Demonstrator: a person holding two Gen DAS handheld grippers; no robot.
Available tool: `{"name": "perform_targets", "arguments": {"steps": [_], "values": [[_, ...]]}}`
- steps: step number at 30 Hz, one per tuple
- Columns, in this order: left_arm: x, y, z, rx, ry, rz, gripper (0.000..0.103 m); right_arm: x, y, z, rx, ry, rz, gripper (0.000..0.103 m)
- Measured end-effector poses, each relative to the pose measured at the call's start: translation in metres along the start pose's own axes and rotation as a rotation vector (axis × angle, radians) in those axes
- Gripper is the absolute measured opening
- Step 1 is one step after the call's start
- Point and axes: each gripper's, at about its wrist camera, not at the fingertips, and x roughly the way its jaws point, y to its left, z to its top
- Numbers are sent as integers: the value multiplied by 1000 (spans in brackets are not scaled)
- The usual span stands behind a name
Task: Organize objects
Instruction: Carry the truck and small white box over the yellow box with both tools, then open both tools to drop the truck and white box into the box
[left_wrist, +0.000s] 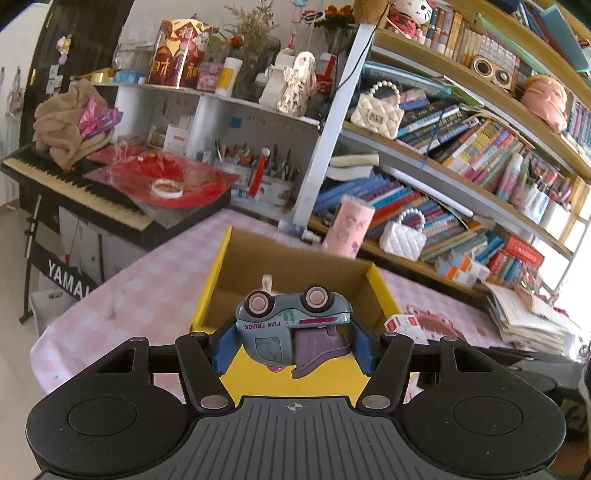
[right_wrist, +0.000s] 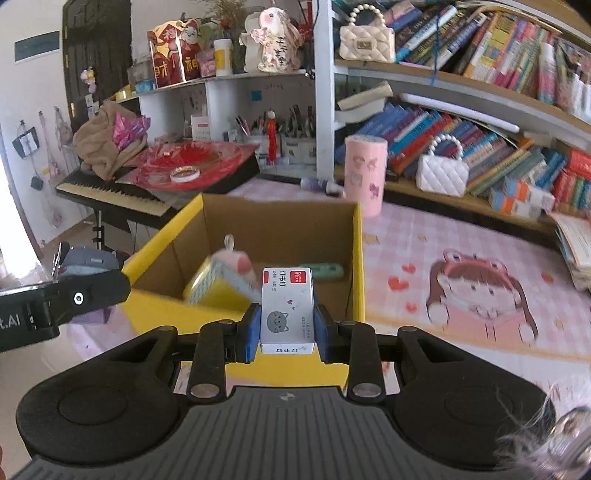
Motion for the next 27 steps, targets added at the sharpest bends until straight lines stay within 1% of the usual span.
{"name": "perform_targets", "arguments": {"steps": [4,8,13,17,19,21,23,27], "values": [[22,-8,12,2,-7,26,61,24,-7,14,-33,2,29,28],[41,-16,20,8,-1,46,61,52,-10,19,-80,39,53,28],[65,-28,27,36,11,53,61,84,-10,18,-140,97,90,28],[86,-33,30,55,36,73,61,103,-11,16,-167,148,133,28],[98,-33,30,56,60,84,61,108,-13,17,-173,161,153,28],[109,-32,28,58,86,97,61,112,-13,17,-210,159,168,28],[120,-31,25,60,113,108,61,117,-15,20,-215,166,198,28],[135,-30,23,65,139,119,60,124,-20,24,-224,199,272,30]]}}
